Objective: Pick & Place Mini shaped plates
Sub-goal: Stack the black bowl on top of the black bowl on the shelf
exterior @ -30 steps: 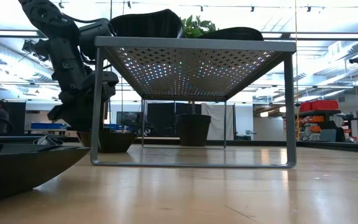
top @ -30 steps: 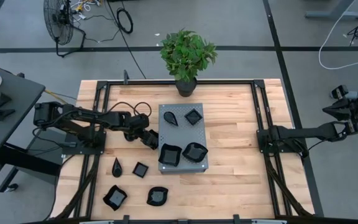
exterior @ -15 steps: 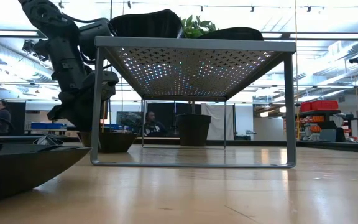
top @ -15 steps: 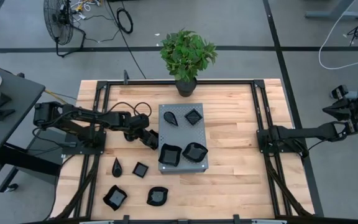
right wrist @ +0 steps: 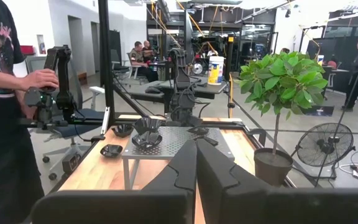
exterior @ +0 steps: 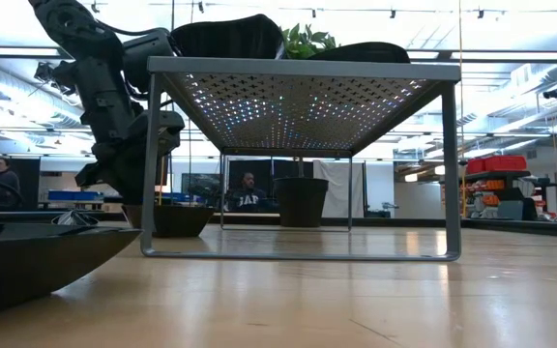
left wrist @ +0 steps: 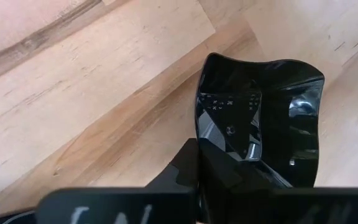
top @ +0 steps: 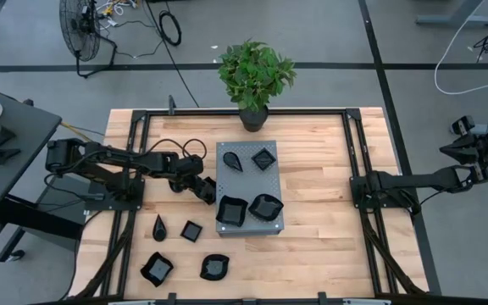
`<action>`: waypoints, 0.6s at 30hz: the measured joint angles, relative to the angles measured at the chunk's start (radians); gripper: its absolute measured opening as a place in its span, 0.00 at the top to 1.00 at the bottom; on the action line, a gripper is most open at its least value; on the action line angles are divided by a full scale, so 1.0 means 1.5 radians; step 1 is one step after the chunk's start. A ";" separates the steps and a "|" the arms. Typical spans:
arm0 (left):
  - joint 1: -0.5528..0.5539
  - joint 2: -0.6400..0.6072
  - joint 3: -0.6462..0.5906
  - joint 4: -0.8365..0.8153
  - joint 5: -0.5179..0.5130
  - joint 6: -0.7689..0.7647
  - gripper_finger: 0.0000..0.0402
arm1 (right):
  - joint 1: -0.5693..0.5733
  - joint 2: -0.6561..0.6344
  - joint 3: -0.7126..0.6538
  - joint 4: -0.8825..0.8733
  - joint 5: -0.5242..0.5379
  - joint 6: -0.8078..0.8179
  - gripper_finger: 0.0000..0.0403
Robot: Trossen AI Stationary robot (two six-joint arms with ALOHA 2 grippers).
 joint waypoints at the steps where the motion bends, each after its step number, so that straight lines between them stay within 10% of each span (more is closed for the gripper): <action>1: 0.000 0.000 0.000 0.000 0.000 0.000 0.98 | 0.000 0.000 0.000 0.000 0.000 0.000 0.96; 18: 0.036 -0.072 0.066 -0.136 0.006 0.101 0.99 | 0.000 0.000 0.000 0.000 0.000 0.000 0.96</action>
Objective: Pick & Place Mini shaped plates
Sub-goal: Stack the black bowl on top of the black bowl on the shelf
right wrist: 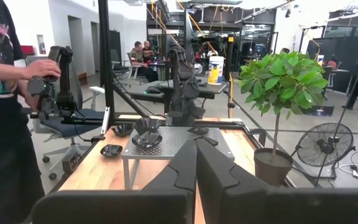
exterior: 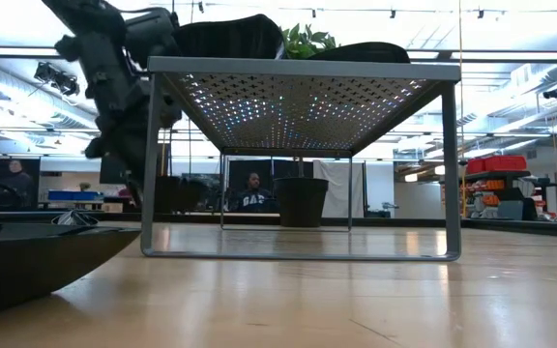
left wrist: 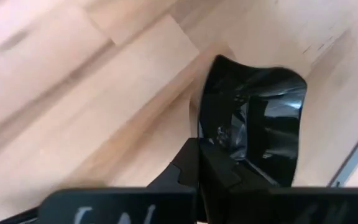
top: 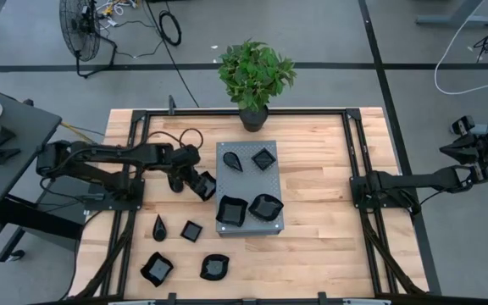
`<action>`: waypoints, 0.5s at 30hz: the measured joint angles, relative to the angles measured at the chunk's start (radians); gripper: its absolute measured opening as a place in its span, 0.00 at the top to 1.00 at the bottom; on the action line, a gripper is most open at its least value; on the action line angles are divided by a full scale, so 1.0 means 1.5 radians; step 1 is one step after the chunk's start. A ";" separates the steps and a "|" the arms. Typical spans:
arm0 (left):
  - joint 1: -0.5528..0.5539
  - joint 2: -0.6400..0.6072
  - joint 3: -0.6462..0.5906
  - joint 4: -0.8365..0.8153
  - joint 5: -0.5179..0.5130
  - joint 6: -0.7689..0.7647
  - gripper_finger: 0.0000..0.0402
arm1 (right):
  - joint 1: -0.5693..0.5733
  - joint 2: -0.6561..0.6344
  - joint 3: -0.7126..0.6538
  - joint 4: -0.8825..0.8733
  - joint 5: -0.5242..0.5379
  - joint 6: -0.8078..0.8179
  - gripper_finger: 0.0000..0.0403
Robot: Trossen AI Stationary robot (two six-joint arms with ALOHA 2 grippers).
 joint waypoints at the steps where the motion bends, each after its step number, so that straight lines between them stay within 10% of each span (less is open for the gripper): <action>1: 0.005 -0.008 0.007 -0.017 0.000 0.007 0.99 | 0.000 0.000 0.000 0.000 0.000 0.000 0.96; 15: 0.028 -0.127 0.090 -0.181 0.012 0.073 1.00 | 0.000 0.000 0.000 0.000 0.000 0.000 0.96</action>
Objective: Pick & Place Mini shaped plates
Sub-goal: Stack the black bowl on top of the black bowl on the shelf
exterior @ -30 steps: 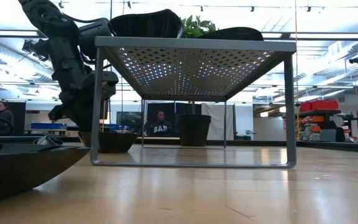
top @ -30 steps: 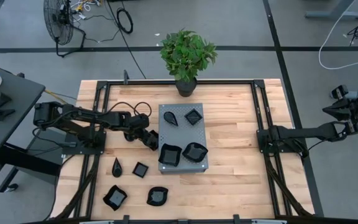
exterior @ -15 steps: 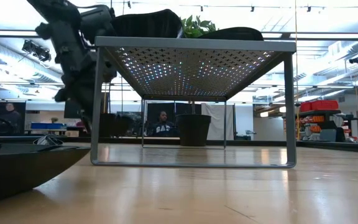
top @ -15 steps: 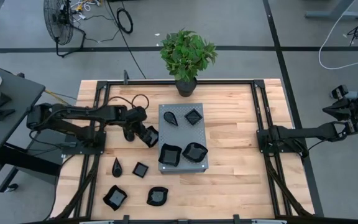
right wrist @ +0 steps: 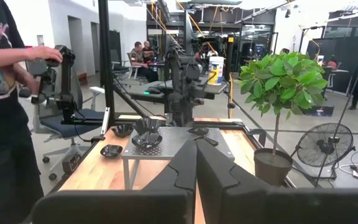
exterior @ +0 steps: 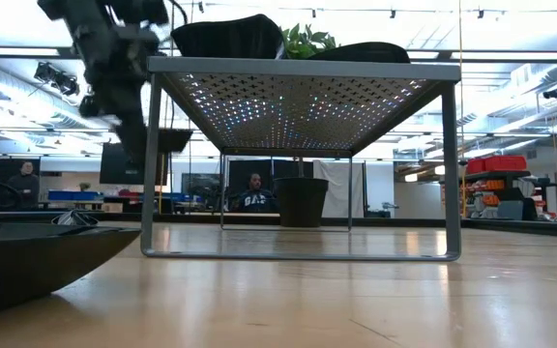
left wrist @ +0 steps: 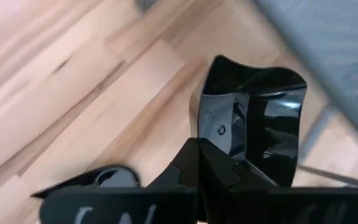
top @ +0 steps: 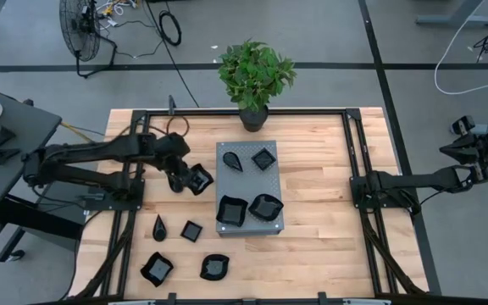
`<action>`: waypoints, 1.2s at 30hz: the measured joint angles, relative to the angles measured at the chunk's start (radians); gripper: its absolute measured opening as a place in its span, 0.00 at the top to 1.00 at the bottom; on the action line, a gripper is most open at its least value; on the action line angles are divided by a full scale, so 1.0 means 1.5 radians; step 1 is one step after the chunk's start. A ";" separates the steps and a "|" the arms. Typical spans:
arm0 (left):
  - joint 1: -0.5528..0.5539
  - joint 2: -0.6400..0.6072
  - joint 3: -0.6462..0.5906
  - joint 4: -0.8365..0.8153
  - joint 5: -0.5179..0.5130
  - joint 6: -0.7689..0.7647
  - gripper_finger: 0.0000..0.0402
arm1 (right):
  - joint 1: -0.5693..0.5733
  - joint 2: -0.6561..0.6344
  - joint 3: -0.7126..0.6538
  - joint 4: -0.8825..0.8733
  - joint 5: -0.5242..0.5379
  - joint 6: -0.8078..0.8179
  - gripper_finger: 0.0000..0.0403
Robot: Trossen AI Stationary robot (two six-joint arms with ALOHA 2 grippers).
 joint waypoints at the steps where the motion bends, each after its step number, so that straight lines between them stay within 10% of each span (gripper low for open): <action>1: -0.003 -0.011 0.006 0.002 0.000 0.000 1.00 | 0.000 0.000 0.000 0.000 0.000 0.000 0.96; 13: -0.090 -0.050 0.129 0.021 -0.008 -0.003 1.00 | 0.000 0.000 0.000 0.000 0.000 0.000 0.96; 36: -0.301 0.056 0.147 0.142 -0.095 -0.326 1.00 | 0.000 0.000 0.000 0.000 0.000 0.000 0.96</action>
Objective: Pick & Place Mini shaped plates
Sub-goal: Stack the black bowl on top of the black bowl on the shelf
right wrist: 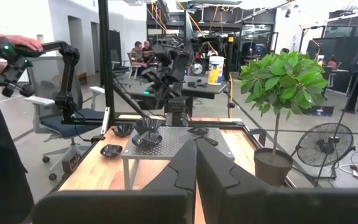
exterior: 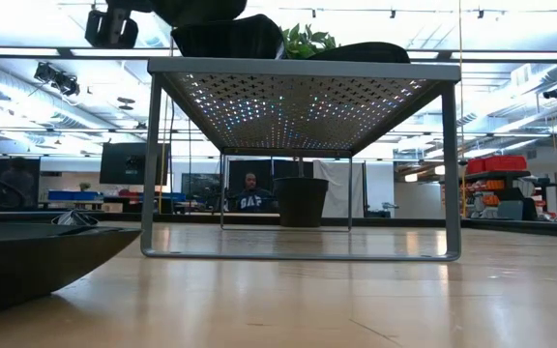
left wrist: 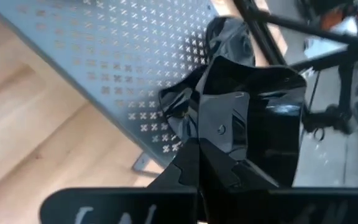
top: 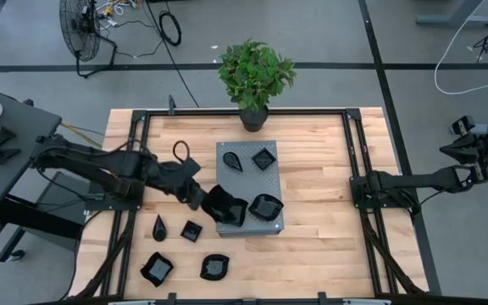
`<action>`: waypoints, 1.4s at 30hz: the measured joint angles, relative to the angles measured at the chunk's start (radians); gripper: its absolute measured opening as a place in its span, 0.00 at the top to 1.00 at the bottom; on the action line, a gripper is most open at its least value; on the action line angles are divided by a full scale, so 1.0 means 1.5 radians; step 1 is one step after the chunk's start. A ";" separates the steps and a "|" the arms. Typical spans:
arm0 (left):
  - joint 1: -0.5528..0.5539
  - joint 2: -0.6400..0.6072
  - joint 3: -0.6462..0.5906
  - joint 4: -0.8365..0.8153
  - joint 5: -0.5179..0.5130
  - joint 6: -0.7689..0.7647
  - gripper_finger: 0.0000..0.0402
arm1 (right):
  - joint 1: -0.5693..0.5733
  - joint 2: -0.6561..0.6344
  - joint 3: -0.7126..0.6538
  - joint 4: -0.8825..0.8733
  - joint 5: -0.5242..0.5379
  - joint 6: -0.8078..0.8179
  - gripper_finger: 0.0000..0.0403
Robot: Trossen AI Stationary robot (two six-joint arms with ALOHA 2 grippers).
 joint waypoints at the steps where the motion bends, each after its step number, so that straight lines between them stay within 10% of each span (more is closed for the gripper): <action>1: -0.004 0.003 0.000 0.004 -0.008 -0.018 1.00 | 0.000 0.000 0.000 0.000 0.000 0.000 0.96; 14: -0.065 0.035 0.000 0.053 -0.098 -0.232 1.00 | 0.000 0.000 0.000 0.000 0.000 0.000 0.96; 42: -0.073 0.087 -0.001 0.096 -0.110 -0.309 0.99 | 0.000 0.000 0.000 0.019 0.000 0.000 0.96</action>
